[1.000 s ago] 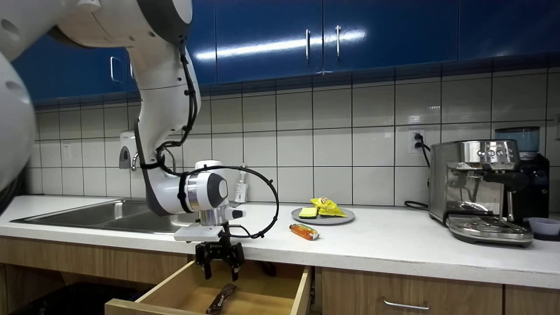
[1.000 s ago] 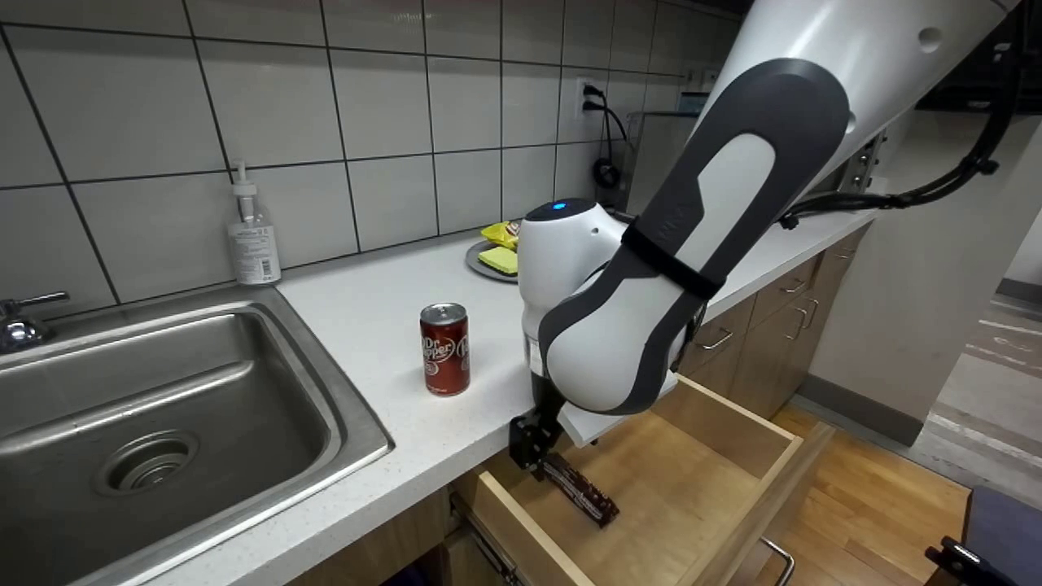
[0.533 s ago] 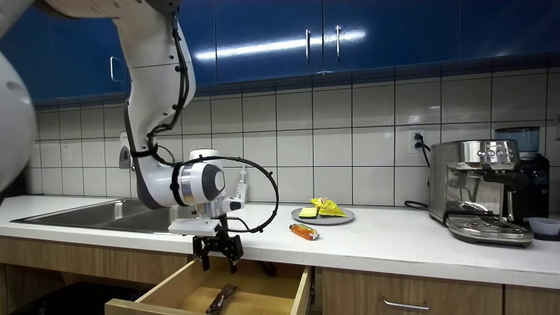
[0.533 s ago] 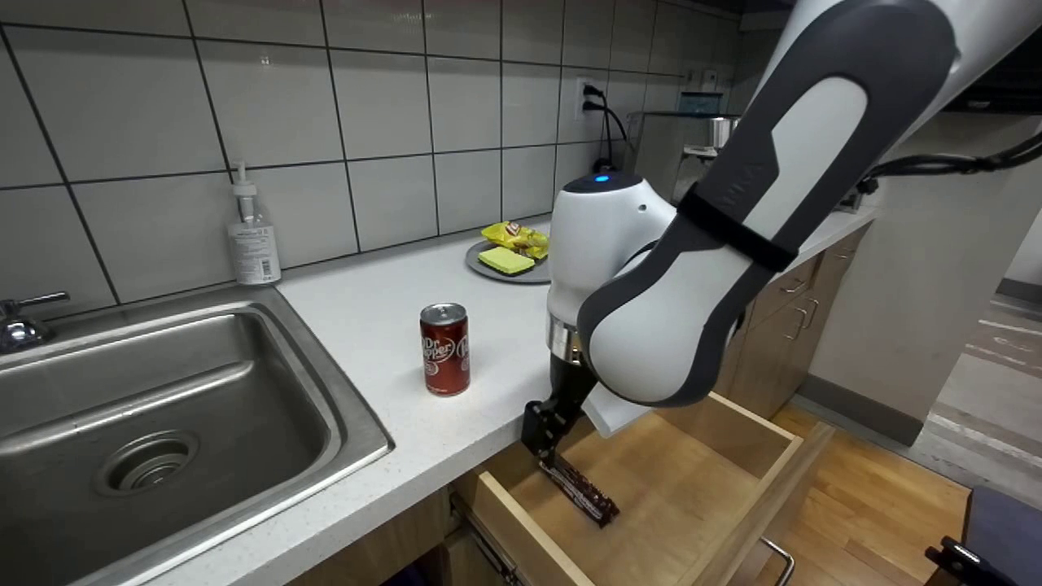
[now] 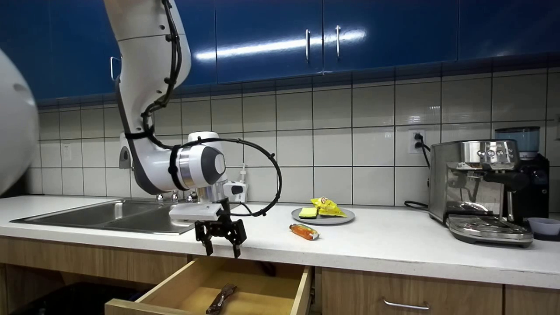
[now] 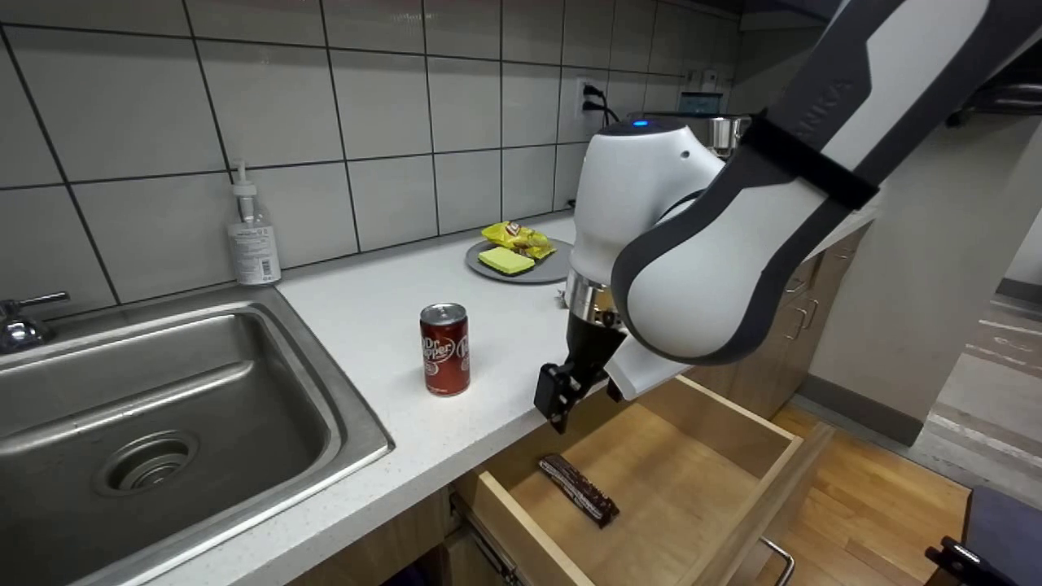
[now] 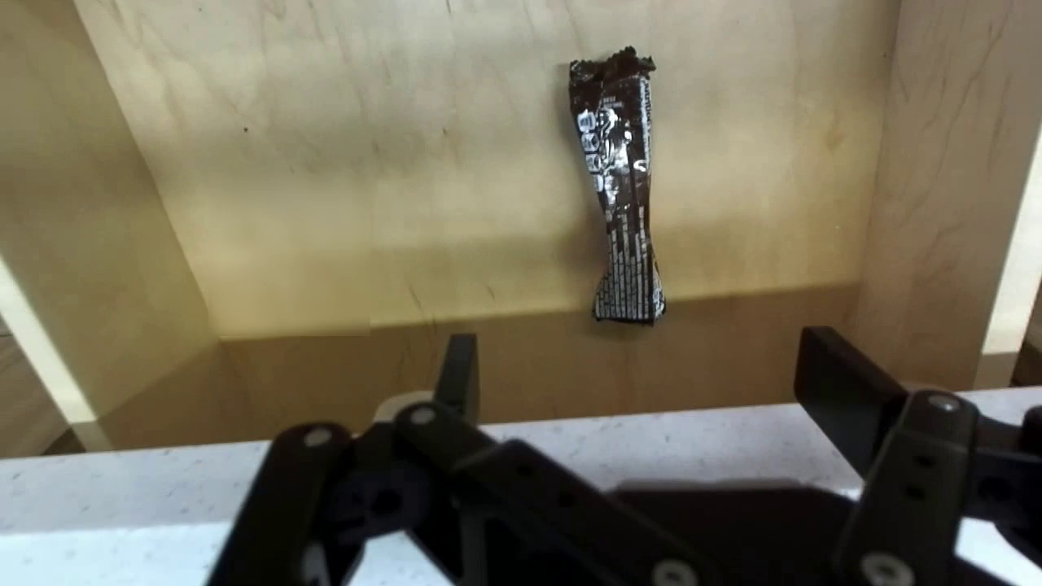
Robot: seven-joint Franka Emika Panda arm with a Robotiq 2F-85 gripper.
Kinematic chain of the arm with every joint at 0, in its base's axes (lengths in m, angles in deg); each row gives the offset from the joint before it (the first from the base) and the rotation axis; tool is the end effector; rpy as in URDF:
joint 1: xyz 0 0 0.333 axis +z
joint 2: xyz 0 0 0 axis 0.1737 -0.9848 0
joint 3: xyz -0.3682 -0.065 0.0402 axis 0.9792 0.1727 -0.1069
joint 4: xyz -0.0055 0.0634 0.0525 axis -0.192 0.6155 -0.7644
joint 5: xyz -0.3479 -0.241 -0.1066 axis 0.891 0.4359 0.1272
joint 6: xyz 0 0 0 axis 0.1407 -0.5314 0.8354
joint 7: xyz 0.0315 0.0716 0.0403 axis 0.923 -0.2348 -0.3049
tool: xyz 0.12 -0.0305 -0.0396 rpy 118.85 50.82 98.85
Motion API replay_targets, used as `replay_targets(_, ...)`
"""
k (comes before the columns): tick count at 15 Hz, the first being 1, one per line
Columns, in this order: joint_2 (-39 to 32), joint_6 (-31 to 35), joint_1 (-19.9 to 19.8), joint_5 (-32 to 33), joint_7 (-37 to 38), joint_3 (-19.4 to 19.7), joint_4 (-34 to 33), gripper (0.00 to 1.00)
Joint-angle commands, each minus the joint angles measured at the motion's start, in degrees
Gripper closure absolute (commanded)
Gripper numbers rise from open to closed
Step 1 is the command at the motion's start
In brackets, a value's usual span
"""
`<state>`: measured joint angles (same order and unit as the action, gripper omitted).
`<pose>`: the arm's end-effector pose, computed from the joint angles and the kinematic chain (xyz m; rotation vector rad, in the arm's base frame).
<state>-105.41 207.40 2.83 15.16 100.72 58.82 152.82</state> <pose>0.5815 0.0468 0.1895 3.0459 -0.1312 0.2130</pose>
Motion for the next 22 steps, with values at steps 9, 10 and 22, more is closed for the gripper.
replay_targets(9, 3.02, -6.35, -2.60, 2.78, -1.77, 0.27, -4.27, 0.00)
replay_targets(10, 2.87, -7.08, -3.06, 2.64, -2.14, 0.18, -5.06, 0.00)
replay_targets(22, -2.29, -19.05, -10.67, 1.11, -11.40, -1.07, -19.04, 0.00)
